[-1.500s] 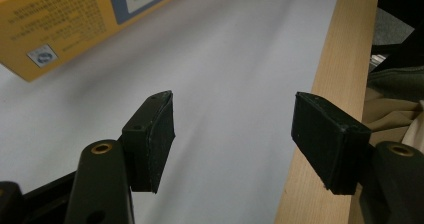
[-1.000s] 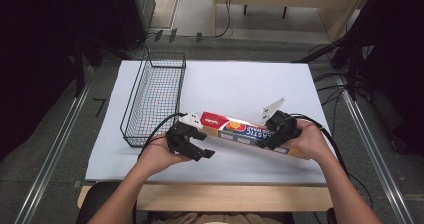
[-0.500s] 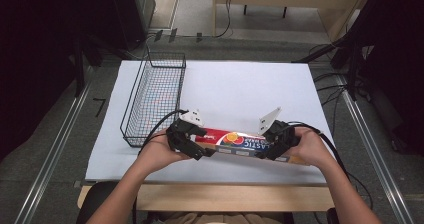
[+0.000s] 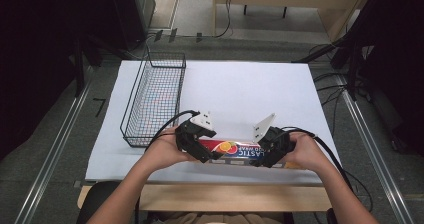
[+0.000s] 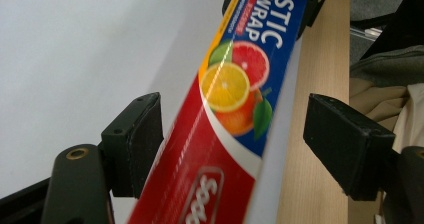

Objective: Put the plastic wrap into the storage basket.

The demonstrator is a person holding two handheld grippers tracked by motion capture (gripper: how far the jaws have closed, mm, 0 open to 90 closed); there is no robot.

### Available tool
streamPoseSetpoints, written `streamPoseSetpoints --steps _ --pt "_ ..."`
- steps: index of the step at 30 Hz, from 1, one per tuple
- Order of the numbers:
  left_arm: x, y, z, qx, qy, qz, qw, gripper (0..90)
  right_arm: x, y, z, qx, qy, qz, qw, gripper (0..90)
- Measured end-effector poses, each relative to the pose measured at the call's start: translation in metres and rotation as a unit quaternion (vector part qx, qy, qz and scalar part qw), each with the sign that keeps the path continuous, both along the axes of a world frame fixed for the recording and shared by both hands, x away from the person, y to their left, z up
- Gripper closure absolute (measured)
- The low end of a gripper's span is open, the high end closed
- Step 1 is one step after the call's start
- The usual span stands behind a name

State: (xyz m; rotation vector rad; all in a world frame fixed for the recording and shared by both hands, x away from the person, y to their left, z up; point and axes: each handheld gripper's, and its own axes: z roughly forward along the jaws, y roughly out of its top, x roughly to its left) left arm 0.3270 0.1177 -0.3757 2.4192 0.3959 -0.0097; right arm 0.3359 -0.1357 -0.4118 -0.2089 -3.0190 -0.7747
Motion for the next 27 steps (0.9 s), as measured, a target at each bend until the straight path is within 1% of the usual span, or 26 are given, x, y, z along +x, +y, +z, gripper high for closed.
streamPoseSetpoints --steps 2,4,5,7,8,10,12,13,14,15,16,17,18,19,21,22,23,24,27 --pt "-0.001 -0.003 -0.001 0.005 0.007 -0.010 0.9999 24.7 -0.001 0.003 0.001 0.001 -0.002 0.004 1.0000 40.7" --pt "-0.002 -0.005 -0.002 0.005 0.006 -0.014 0.9999 24.7 -0.002 0.005 0.002 0.005 -0.002 0.007 1.0000 40.7" --pt "-0.004 -0.008 -0.003 0.014 -0.002 -0.021 0.9997 24.6 -0.002 0.006 0.002 0.009 0.002 0.010 0.9999 40.6" --pt "-0.004 -0.010 -0.004 0.016 -0.003 -0.025 0.9996 24.4 -0.002 0.006 0.002 0.012 0.007 0.012 0.9998 40.7" --pt "-0.005 -0.012 -0.005 0.019 -0.005 -0.027 0.9994 24.2 -0.003 0.008 0.003 0.011 -0.001 0.012 0.9999 40.6" --pt "-0.006 -0.014 -0.006 0.023 -0.008 -0.030 0.9992 23.7 -0.004 0.010 0.005 0.008 -0.006 0.013 0.9999 40.7" --pt "-0.006 -0.015 -0.006 0.027 -0.007 -0.031 0.9991 23.6 -0.004 0.012 0.006 0.009 -0.002 0.016 0.9998 40.7" --pt "-0.006 -0.016 -0.007 0.028 -0.009 -0.033 0.9990 23.5 -0.005 0.013 0.006 0.010 0.004 0.016 0.9998 40.6" --pt "-0.006 -0.016 -0.008 0.030 -0.009 -0.033 0.9990 23.5 -0.005 0.015 0.006 0.013 -0.004 0.022 0.9997 40.6" --pt "-0.007 -0.017 -0.008 0.034 -0.010 -0.034 0.9988 23.5 -0.006 0.016 0.007 0.010 -0.001 0.022 0.9997 40.6" --pt "-0.007 -0.018 -0.009 0.041 -0.016 -0.036 0.9984 23.5 -0.007 0.018 0.008 0.008 -0.002 0.023 0.9997 40.6" --pt "-0.007 -0.018 -0.009 0.041 -0.016 -0.036 0.9984 23.6 -0.007 0.018 0.008 0.008 -0.002 0.023 0.9997 40.6" --pt "-0.008 -0.020 -0.011 0.050 -0.017 -0.039 0.9978 23.6 -0.007 0.021 0.009 0.013 -0.009 0.028 0.9995 40.6" --pt "-0.008 -0.020 -0.012 0.054 -0.017 -0.042 0.9975 23.6 -0.008 0.022 0.010 0.015 -0.005 0.029 0.9995 40.6" --pt "-0.009 -0.021 -0.013 0.055 -0.016 -0.042 0.9975 23.6 -0.007 0.023 0.011 0.020 -0.007 0.034 0.9992 40.5" --pt "-0.009 -0.022 -0.013 0.055 -0.017 -0.043 0.9974 23.6 -0.008 0.024 0.011 0.016 -0.003 0.031 0.9994 40.5" --pt "-0.009 -0.022 -0.014 0.057 -0.016 -0.043 0.9973 23.8 -0.009 0.025 0.012 0.014 -0.005 0.033 0.9993 40.5" --pt "-0.009 -0.023 -0.014 0.056 -0.017 -0.045 0.9973 24.4 -0.008 0.026 0.012 0.015 -0.013 0.035 0.9992 40.6" --pt "-0.010 -0.025 -0.016 0.062 -0.014 -0.051 0.9966 26.1 -0.009 0.030 0.013 0.011 -0.018 0.038 0.9990 40.5"
